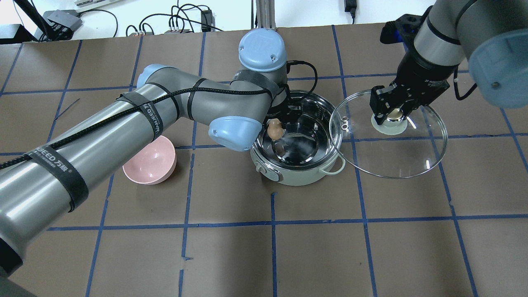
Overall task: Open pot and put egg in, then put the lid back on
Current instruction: 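Lower the egg into the pot and open the left gripper, then place the lid back on the pot with the right gripper while the left withdraws, then release the lid knob and raise the right gripper away from the pot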
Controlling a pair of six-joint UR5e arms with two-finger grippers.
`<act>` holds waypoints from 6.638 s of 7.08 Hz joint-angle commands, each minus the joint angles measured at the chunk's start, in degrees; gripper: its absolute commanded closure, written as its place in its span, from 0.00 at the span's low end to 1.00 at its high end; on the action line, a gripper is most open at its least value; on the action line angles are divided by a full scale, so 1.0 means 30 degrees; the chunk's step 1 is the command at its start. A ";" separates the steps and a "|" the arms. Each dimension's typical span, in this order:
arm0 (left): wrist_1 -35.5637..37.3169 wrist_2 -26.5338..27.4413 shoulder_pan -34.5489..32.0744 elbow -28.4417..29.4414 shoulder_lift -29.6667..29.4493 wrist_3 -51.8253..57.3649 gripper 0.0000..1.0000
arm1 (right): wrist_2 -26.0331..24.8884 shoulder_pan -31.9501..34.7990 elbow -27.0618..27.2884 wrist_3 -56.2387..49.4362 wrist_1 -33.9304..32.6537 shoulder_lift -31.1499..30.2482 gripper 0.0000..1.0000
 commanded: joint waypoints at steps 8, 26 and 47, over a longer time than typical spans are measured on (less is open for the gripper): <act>-0.6478 0.0274 0.4028 0.0475 0.5254 0.3874 0.00 | 0.1604 0.2716 0.0012 0.2996 -0.3622 0.1808 0.90; -1.3472 0.0334 0.9692 0.1706 0.9281 0.7985 0.00 | 0.0988 0.5804 0.0187 0.5049 -0.8348 0.4423 0.83; -1.3530 0.0216 0.9223 0.1794 0.8636 0.7897 0.00 | 0.0756 0.5311 -0.0336 0.4816 -0.9022 0.4366 0.33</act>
